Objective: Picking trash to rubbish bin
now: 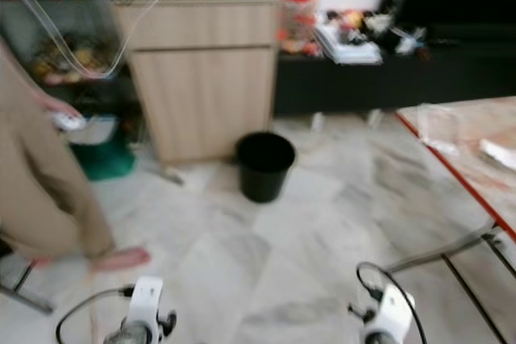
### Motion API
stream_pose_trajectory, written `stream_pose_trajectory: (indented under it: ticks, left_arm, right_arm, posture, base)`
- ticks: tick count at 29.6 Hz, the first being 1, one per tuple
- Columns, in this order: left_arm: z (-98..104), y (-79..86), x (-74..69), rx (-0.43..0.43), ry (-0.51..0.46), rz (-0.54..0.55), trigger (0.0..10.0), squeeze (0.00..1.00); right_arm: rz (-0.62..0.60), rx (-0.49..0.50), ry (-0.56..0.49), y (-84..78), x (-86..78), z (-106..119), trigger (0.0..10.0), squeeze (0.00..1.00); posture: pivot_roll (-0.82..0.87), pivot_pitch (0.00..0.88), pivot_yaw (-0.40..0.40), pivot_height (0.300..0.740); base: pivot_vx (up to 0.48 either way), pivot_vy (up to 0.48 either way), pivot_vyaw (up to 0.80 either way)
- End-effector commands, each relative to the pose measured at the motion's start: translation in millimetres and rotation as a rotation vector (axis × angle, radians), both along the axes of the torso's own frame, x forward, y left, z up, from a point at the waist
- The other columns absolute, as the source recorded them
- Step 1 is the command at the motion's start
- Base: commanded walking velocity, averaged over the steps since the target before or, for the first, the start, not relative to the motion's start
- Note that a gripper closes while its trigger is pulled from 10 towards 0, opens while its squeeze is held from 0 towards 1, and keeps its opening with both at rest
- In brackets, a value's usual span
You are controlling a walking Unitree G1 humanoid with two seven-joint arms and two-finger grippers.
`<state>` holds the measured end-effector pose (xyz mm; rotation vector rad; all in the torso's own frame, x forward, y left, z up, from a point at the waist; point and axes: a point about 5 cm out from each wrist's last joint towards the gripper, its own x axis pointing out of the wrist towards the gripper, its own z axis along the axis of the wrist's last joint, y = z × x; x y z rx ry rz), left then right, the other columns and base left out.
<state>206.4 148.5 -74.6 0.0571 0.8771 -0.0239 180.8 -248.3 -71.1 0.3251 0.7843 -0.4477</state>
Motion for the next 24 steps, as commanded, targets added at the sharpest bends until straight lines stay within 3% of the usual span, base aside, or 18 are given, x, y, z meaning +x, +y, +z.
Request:
stream_pose_trajectory:
  ticks: [1, 11, 24]
  left_arm:
    - [0.3, -4.8, 0.7, -0.01, -0.002, -0.002, 10.0, 0.0]
    - [1.9, -3.7, 3.5, -0.012, -0.014, 0.012, 10.0, 0.0]
    - [1.7, -2.2, 3.1, -0.008, -0.013, 0.019, 10.0, 0.0]
  right_arm:
    - [-0.006, -0.014, 0.008, -4.4, -1.9, 0.4, 10.0, 0.0]
    - [-0.004, -0.013, -0.01, -4.6, 1.0, 2.1, 10.0, 0.0]
    - [0.002, -0.016, -0.011, -4.5, 2.3, 2.7, 10.0, 0.0]
  posture:
    - [-0.14, 0.018, -0.041, 0.74]
    - [-0.14, 0.018, -0.044, 0.74]
    - [-0.14, 0.02, -0.047, 0.74]
  base:
    - [0.0, 0.0, 0.0]
    - [0.0, 0.0, 0.0]
    - [0.291, 0.0, 0.0]
